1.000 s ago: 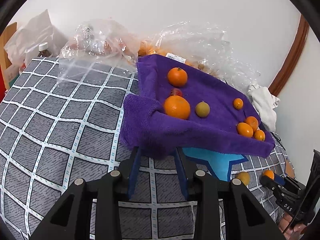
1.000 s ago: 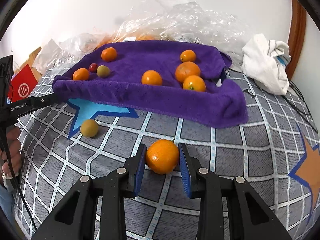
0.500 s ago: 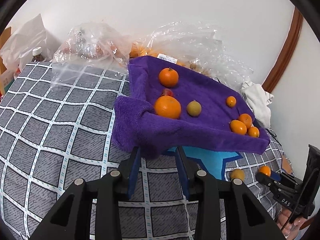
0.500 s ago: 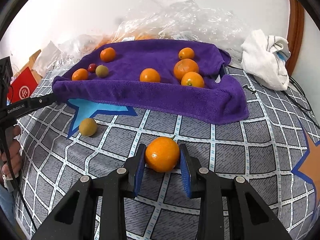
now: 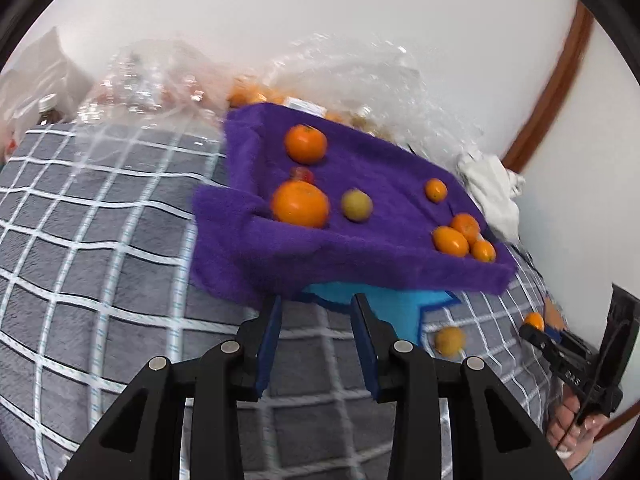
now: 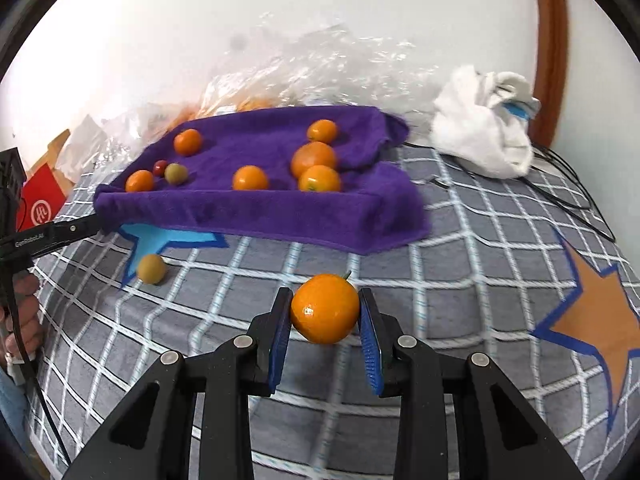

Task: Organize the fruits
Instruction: 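Grasp the yellow-green fruit beside the towel with the left tool while the right tool holds the orange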

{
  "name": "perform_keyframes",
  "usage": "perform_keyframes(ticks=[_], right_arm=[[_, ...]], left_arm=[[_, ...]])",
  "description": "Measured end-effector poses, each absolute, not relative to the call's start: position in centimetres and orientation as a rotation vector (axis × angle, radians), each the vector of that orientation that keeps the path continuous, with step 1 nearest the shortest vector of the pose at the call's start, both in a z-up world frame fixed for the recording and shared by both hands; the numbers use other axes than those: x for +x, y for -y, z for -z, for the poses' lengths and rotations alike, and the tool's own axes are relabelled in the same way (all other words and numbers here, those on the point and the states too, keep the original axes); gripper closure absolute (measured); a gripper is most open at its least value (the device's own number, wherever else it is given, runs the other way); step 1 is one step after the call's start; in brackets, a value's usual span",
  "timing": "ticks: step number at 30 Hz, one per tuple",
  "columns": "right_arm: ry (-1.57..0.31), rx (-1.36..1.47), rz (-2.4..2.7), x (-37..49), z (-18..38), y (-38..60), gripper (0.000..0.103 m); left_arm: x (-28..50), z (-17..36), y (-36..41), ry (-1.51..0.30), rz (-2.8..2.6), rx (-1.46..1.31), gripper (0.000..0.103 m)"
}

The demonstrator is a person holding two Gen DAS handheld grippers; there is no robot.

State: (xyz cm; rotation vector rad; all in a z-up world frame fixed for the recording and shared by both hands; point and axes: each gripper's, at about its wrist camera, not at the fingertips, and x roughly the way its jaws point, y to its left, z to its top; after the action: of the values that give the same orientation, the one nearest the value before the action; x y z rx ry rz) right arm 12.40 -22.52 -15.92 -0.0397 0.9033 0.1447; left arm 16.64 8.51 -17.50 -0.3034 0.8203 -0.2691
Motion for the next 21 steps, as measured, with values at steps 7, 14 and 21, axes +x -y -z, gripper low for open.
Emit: perform_keyframes(ticks=[7, 14, 21], right_arm=[[-0.907, -0.007, -0.16, 11.7, 16.1, 24.0, 0.07], [-0.926, 0.042, -0.211, 11.9, 16.4, 24.3, 0.07], [-0.93, 0.047, -0.24, 11.7, 16.5, 24.1, 0.07]], left_arm=[[16.1, 15.8, -0.8, -0.852, 0.399, -0.125, 0.065], [16.9, 16.9, 1.8, -0.909, 0.389, -0.129, 0.065], [17.0, 18.0, 2.4, -0.911, 0.383, -0.128, 0.065]])
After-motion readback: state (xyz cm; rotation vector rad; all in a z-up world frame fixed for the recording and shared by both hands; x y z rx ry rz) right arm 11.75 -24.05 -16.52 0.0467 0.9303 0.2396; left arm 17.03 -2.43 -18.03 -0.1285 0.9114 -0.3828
